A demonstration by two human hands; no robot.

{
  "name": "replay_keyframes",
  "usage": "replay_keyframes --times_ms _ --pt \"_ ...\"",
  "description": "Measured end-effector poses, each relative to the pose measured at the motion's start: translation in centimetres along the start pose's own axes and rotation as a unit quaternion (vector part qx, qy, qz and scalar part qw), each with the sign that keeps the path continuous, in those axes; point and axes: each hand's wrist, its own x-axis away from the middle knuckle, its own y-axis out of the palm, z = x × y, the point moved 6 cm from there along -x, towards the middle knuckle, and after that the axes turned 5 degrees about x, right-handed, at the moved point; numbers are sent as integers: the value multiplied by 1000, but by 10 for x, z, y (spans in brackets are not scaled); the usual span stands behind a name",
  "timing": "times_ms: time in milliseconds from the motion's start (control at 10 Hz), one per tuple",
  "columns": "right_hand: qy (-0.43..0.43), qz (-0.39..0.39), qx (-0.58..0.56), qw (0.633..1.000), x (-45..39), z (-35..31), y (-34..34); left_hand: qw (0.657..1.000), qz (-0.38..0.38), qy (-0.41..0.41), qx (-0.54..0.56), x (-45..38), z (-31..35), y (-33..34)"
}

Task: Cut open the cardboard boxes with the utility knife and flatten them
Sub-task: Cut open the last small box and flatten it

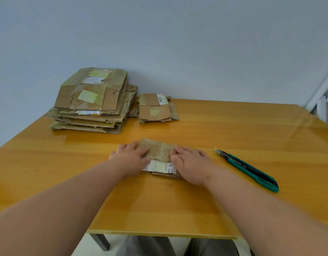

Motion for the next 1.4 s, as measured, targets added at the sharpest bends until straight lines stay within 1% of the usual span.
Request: replay_keyframes --times_ms 100,200,300,400,500,600,700,800,900,1000,1100,1200,1300,1400 --pt "12 61 28 998 -2 -3 -15 998 45 -30 43 -1 5 -7" --pt "29 40 -10 999 -8 -2 -21 984 44 -39 166 -5 9 -15" --pt "52 8 -55 997 -15 5 -26 955 37 -20 292 -11 10 -25" --pt "51 -11 -169 984 -25 12 -38 944 66 33 321 -23 11 -51" --pt "23 25 -273 961 -39 12 -54 960 157 84 215 -39 12 -87" --pt "1 104 -352 930 -63 6 -79 951 267 102 119 -57 14 -125" --pt "19 172 -406 897 -104 5 -105 939 329 103 22 -81 15 -154" --pt "35 217 -408 886 -154 6 -122 930 346 123 -33 -110 15 -166" --pt "44 218 -403 888 -200 7 -122 937 309 127 -99 -144 13 -156" --pt "77 208 -178 959 -230 5 -107 958 184 109 -190 -181 8 -122" --pt "118 197 30 973 -236 10 -91 977 77 87 -177 -207 7 -99" --pt "106 188 15 976 -235 20 -87 987 41 57 -147 -216 10 -97" --pt "92 180 -36 979 -221 19 -99 985 60 49 -155 -203 15 -105" --pt "63 209 -93 971 -194 16 -136 978 127 46 -156 -185 22 -125"
